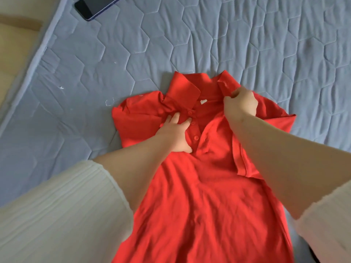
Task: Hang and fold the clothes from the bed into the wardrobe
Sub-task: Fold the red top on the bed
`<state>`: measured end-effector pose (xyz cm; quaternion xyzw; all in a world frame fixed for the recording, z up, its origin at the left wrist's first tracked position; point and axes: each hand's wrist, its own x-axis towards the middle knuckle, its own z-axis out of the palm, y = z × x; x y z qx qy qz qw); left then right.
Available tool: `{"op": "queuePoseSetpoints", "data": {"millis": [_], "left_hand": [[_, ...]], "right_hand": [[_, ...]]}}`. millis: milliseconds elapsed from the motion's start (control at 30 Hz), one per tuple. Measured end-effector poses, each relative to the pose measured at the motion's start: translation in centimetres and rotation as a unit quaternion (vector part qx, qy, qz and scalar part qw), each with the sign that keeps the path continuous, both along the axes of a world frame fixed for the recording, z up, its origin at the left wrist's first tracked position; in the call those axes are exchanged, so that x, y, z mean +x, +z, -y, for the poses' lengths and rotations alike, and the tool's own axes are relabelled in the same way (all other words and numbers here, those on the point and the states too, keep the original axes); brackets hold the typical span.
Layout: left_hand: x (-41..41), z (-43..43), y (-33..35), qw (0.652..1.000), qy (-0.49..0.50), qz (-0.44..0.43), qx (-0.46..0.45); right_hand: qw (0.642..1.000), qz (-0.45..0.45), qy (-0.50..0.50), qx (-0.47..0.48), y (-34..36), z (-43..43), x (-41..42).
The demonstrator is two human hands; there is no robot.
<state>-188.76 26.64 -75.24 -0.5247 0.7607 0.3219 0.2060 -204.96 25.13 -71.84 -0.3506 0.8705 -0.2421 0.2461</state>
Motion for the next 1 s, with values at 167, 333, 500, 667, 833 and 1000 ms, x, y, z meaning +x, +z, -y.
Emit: {"op": "queuePoseSetpoints", "data": {"millis": [167,333,500,667,833,1000], "left_hand": [[0.0,-0.3,-0.2,1.0,0.008,0.017,-0.001],[-0.1,0.2,-0.5,0.999,-0.014,0.032,-0.008],[0.2,0.2,-0.4,0.999,-0.003,0.048,0.01],[1.0,-4.5,1.8,0.989,0.08,-0.047,-0.113],[-3.3,-6.2,5.2,0.953,0.106,-0.154,-0.238],[-11.5,-8.3,5.7,0.975,-0.064,-0.173,-0.123]], "right_hand": [[0.985,0.019,0.158,-0.06,-0.9,-0.2,3.2],[0.972,0.04,0.232,0.018,-2.5,-2.4,3.5],[0.978,0.01,0.176,-0.111,-0.8,-9.3,4.9],[0.997,-0.034,0.005,-0.073,0.5,-15.5,2.1],[0.981,0.004,-0.149,0.123,1.1,-20.0,-2.7],[0.962,0.087,-0.062,0.253,0.8,-25.4,-4.9]]}}
